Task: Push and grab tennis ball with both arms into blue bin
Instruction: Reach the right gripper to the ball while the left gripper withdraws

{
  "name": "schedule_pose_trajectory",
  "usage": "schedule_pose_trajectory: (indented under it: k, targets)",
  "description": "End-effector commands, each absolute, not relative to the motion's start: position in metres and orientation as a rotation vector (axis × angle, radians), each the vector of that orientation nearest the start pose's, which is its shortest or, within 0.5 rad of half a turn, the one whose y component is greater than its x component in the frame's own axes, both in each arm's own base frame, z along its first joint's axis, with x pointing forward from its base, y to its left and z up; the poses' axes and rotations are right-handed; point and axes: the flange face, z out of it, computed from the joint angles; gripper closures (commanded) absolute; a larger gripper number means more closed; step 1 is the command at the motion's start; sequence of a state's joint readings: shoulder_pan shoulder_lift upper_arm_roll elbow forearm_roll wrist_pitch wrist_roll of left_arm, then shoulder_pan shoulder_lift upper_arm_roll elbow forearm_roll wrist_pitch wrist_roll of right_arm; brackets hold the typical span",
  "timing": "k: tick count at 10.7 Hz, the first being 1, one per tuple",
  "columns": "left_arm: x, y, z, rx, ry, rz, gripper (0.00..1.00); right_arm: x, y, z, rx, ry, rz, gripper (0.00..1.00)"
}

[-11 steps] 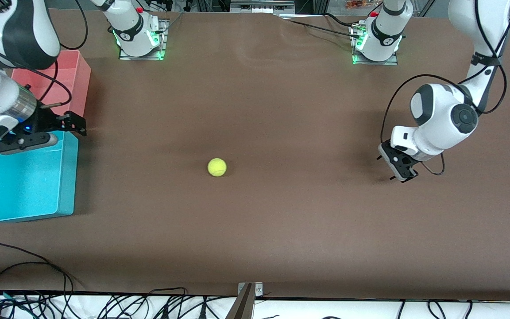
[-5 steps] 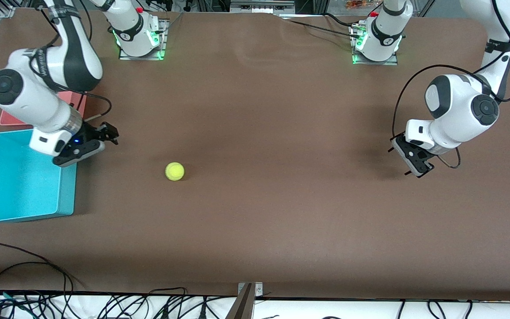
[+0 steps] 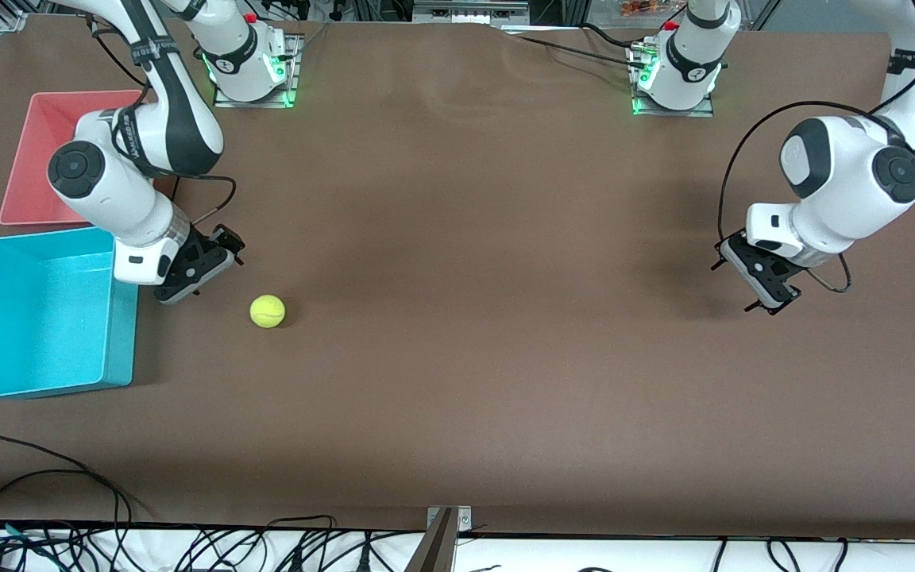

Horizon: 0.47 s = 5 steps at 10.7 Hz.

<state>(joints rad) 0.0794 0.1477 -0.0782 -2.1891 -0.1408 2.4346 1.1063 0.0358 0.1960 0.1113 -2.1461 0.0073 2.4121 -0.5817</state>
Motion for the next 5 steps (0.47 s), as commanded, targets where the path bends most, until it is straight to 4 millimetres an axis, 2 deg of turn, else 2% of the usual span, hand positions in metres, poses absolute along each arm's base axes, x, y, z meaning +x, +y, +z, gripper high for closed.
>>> schedule_pose_trajectory:
  k: [1,3,5]
  targets:
    - [0.549,0.026,0.366,-2.839,1.382,-0.208,0.00,0.590,0.079,0.282,-2.839,-1.162,-0.156,0.00]
    - [0.551,0.028,0.384,-2.893,1.345,-0.151,0.00,0.595,0.078,0.266,-2.817,-1.230,-0.146,0.00]
    - [0.552,0.030,0.406,-2.887,1.293,-0.108,0.00,0.604,0.048,0.248,-2.799,-1.334,-0.173,0.00]
